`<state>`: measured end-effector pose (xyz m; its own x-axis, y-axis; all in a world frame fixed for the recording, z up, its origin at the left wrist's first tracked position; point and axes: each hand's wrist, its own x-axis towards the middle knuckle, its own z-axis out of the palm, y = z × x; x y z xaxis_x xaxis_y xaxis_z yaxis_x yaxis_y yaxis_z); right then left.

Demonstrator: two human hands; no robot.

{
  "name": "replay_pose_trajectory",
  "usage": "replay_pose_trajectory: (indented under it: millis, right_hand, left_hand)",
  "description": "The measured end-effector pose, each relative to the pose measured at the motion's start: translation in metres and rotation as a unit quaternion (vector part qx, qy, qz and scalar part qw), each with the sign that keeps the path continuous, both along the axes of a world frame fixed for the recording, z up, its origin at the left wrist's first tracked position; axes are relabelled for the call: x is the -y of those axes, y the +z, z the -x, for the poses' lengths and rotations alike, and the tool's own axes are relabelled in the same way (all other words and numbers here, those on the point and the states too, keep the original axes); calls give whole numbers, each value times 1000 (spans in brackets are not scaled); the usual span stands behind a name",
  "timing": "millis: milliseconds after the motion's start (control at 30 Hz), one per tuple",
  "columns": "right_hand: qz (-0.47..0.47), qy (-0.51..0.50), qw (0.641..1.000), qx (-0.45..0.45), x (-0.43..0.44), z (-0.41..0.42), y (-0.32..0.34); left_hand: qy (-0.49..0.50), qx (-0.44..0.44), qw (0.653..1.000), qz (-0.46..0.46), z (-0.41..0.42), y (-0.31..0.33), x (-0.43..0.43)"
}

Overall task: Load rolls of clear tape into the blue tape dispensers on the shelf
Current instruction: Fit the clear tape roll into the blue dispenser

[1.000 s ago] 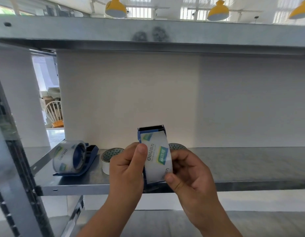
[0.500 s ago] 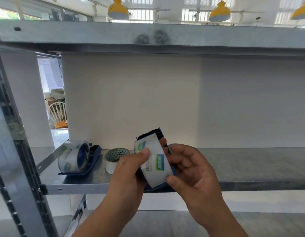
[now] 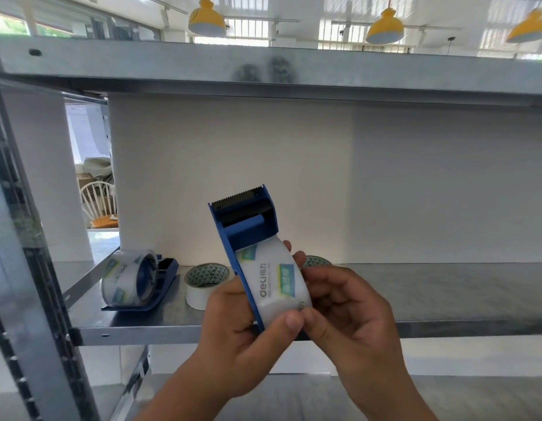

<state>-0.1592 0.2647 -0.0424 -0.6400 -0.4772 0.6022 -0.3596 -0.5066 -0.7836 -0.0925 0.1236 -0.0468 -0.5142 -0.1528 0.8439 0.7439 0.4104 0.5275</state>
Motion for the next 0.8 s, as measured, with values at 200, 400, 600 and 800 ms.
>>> replay_pose_trajectory:
  millis: [200, 400, 600, 800]
  right_hand:
    - [-31, -73, 996, -38, -6, 12, 25]
    - [-184, -39, 978, -86, 5, 13, 60]
    - [-216, -92, 965, -121, 26, 19, 76]
    - [-235, -64, 957, -157, 27, 24, 85]
  left_hand:
    - [57, 12, 995, 86, 0, -12, 12]
    - [38, 31, 996, 73, -1, -13, 15]
    - [3, 39, 995, 96, 4, -10, 28]
    - [16, 39, 992, 121, 7, -9, 37]
